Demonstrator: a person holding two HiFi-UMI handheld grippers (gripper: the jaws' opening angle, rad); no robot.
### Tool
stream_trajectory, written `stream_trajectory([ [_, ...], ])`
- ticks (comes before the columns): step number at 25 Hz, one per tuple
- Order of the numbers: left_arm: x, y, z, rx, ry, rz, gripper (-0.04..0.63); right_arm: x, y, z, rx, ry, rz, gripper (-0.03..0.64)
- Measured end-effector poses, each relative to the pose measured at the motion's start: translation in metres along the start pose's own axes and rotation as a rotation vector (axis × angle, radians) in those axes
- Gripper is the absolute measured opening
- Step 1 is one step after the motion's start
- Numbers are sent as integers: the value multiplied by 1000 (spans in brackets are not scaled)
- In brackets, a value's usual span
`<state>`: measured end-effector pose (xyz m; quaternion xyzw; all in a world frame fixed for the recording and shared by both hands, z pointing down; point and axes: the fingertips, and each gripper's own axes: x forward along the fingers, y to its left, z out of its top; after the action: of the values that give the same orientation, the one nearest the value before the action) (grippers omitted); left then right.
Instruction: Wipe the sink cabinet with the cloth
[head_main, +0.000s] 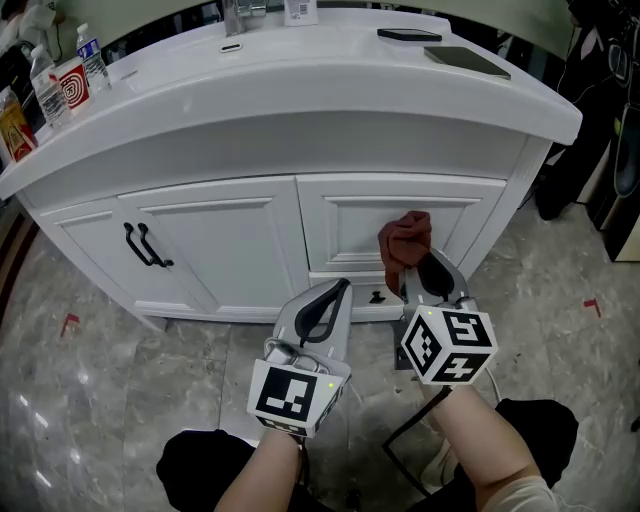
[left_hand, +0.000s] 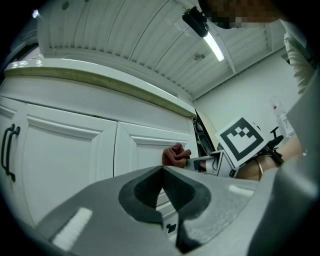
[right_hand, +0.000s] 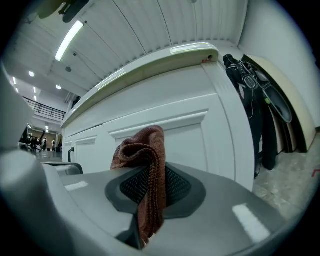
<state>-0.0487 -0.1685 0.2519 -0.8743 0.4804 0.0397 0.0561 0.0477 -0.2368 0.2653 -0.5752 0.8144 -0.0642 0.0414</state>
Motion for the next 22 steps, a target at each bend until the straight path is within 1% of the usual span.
stream_trajectory([
  [4, 6, -8, -2, 2, 4, -14, 0, -1, -25, 2, -18, 5, -66, 89],
  [9, 12, -14, -11, -3, 30, -33, 0, 7, -48, 2, -5, 19, -90, 91],
  [15, 20, -20, -21, -13, 38, -52, 0, -4, -79, 7, -28, 12, -139, 91],
  [18, 25, -25, -24, -25, 43, -60, 0, -10, -88, 8, -52, 17, -147, 91],
  [22, 28, -30, -26, -35, 46, -61, 0, -20, -104, 9, -33, 10, -196, 91],
])
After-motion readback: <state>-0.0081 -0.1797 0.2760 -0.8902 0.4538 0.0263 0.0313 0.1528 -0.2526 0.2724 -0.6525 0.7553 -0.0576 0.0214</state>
